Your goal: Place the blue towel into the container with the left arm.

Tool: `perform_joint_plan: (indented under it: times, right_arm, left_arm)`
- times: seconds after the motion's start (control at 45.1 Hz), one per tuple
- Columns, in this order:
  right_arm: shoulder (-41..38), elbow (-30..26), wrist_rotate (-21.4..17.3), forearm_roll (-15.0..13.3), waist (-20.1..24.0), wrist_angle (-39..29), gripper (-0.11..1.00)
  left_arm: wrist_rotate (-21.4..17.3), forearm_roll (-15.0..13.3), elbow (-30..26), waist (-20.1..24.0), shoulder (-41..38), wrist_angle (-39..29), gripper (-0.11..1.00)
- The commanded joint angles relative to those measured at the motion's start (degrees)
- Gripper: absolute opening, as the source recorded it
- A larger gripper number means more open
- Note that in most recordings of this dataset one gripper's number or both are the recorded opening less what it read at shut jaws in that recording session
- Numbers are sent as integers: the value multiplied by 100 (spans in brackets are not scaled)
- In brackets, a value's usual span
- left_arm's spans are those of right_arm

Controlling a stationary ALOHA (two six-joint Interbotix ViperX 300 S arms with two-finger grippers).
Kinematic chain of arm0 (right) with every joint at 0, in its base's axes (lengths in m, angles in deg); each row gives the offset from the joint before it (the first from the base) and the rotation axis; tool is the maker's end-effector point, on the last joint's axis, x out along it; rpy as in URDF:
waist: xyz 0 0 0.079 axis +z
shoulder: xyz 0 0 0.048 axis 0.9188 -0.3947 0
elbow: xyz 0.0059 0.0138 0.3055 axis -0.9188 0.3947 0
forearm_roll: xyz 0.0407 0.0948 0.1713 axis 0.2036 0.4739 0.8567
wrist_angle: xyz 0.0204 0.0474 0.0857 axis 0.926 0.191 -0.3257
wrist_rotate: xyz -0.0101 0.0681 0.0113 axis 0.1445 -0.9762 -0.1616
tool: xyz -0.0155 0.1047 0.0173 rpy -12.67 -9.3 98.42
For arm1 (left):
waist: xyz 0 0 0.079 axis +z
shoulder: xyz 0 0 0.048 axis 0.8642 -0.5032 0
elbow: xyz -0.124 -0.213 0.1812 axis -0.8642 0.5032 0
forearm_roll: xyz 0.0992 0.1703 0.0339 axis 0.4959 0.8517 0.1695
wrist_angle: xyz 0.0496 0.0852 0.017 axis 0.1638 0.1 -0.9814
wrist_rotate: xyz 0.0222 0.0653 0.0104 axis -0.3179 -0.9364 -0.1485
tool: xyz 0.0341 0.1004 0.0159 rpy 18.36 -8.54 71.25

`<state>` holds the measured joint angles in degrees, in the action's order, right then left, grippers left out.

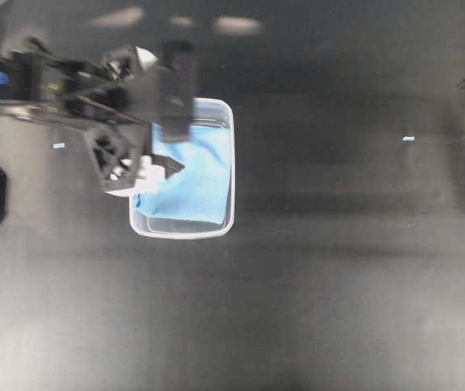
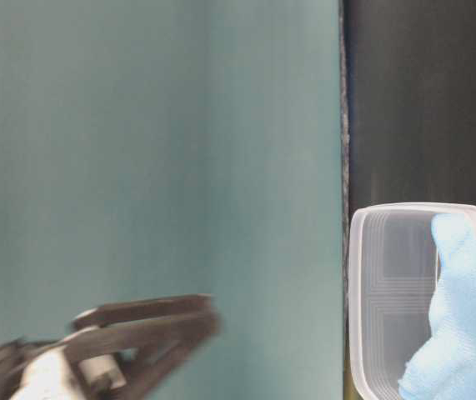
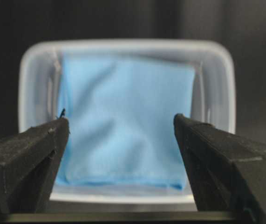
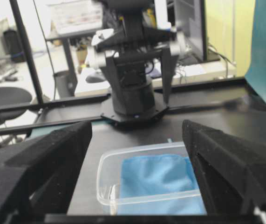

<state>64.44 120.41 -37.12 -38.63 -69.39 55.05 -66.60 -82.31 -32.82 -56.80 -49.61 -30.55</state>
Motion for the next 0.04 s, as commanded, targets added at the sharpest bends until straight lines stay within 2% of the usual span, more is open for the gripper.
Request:
perform_joint_plan:
  times: [0.0,0.022]
  right_arm:
    - [-44,-44,0,9,-18,62,76]
    - [-44,-44,0,9,-18,62,76]
  left_arm:
    - [9,18,26,-35,571,352,87]
    - [9,18,88,-62,712,483,87]
